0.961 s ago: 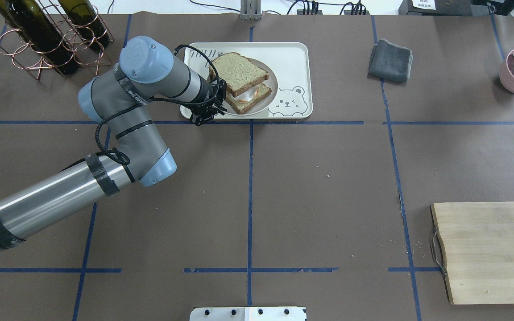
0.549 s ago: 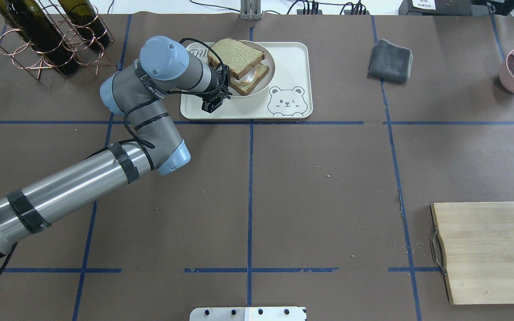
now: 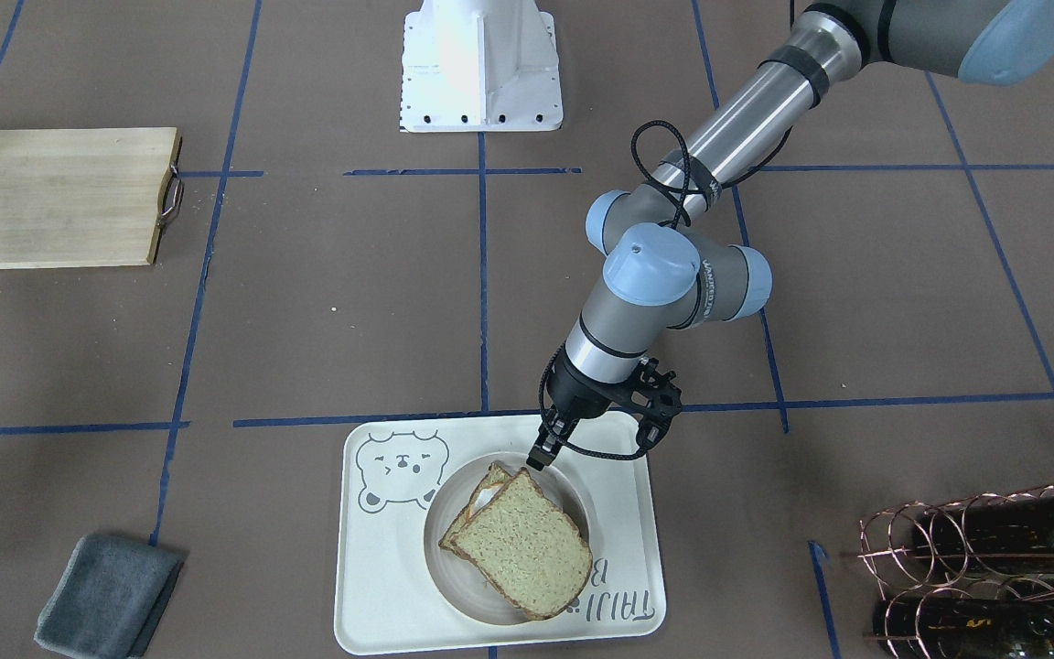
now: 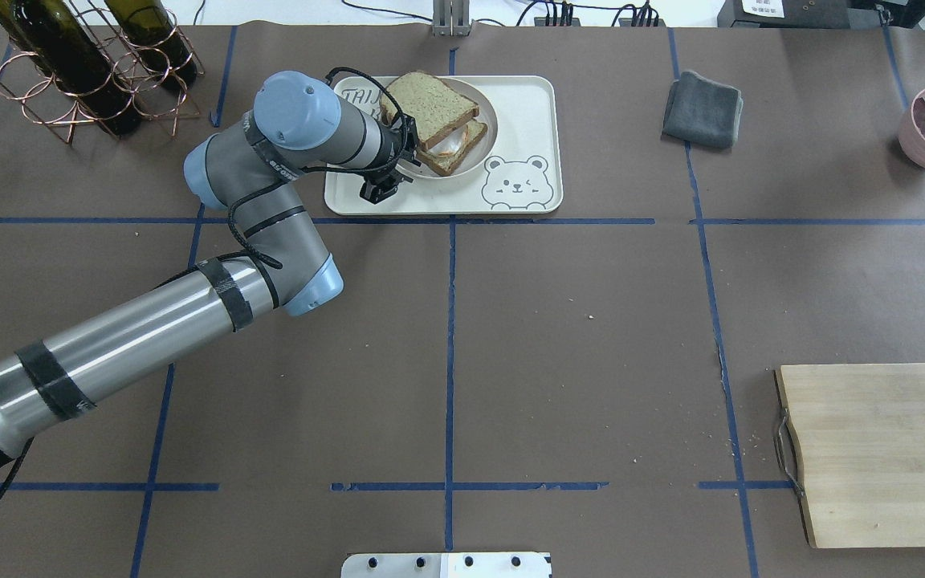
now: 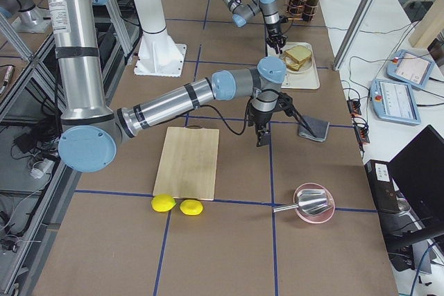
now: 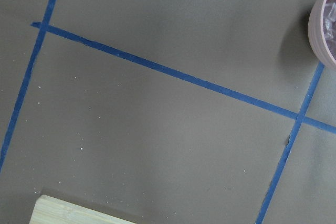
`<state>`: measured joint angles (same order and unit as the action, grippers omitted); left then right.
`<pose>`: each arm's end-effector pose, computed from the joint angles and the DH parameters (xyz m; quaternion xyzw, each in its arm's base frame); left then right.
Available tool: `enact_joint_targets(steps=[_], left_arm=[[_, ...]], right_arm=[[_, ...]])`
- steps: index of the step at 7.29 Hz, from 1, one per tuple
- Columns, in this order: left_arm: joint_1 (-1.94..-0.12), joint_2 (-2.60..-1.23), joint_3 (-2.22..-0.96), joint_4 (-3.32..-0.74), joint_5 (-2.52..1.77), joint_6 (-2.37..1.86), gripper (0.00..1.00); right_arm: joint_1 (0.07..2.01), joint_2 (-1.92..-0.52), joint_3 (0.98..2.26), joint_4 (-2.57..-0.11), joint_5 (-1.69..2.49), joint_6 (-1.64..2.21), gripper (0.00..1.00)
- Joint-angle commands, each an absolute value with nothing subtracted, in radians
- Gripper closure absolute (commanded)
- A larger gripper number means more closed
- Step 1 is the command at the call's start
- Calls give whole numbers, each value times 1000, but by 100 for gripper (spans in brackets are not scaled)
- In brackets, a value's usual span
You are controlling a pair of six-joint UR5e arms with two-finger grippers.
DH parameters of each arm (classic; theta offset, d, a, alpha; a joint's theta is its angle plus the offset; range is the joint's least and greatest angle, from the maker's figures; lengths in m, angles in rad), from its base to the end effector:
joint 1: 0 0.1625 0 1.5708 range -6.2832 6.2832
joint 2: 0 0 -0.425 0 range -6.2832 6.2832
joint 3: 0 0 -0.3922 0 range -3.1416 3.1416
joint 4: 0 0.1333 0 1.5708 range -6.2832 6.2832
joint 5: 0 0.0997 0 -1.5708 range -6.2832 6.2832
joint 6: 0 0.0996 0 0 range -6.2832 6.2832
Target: Make sandwich and place on tray
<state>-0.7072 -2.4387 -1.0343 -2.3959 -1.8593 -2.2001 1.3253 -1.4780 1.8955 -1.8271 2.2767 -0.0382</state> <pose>0.5572 -0.6143 0.2568 -0.0992 0.5452 -0.4518 0.6992 -0.0569 -0.5099 0.4855 0.0395 -0.3505 -0.1598 0.9220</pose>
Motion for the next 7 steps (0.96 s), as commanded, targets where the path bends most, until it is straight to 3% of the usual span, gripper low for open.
enact_joint_targets(steps=[1,2,5,7], left_arm=[[-732,-2312,-1228,-2322,-1940,-2116,0],[-738,-2275,-1312,-2260,-1969,-2073,0],[-758,-1951,-1728,-2154,-1985,-1686,0],[-834,-1855,-1868,-1987,-2014,-1420,0]], right_arm=[[1325,-1471,1894,-1828,2275,-34,0],[1325,-1473,1894,-1829,2275,-32,0],[1405,-1479,1840,-1839,2276,-34,0],[1462,-1495,1792,-1835,2284,-46,0]])
